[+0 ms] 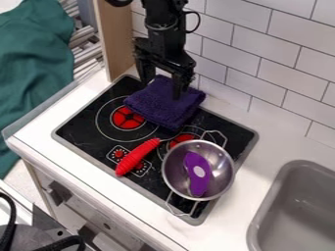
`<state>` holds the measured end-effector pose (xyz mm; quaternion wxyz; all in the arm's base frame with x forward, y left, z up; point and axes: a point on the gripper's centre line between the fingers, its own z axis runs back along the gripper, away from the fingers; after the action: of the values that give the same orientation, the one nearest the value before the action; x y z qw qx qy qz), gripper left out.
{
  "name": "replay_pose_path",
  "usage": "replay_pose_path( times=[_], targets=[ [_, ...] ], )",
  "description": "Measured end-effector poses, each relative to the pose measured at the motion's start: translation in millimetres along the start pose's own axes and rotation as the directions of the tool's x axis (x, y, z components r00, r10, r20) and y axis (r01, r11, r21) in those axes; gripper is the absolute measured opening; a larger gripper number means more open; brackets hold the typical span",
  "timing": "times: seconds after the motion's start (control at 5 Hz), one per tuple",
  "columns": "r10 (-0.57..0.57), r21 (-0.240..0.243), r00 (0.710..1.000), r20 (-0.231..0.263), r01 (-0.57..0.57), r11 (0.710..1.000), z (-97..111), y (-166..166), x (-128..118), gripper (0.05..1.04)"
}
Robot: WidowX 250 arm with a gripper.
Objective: Put the purple object on the purple cloth
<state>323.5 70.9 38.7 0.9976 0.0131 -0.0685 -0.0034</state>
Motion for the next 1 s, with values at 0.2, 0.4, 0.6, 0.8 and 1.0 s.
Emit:
replay_pose_path(
  times=[0.2,0.4,0.6,0.8,1.0],
  targets=[
    [0.002,-0.008,0.999,-0.036,-0.002,1.0,-11,-2,-7,0.998],
    [0.013,-0.018,0.998,-0.062,-0.014,1.0,-19,-15,-27,0.998],
    [0.04,-0.026,0.999,-0.011,-0.04,0.999,-6,-32,-39,0.998],
    [0.065,-0.017,0.998,-0.017,-0.065,0.998,-2,-56,-54,0.998],
    [0.044,-0.038,0.999,-0.004,-0.044,0.998,-4,-80,-53,0.998]
  ],
)
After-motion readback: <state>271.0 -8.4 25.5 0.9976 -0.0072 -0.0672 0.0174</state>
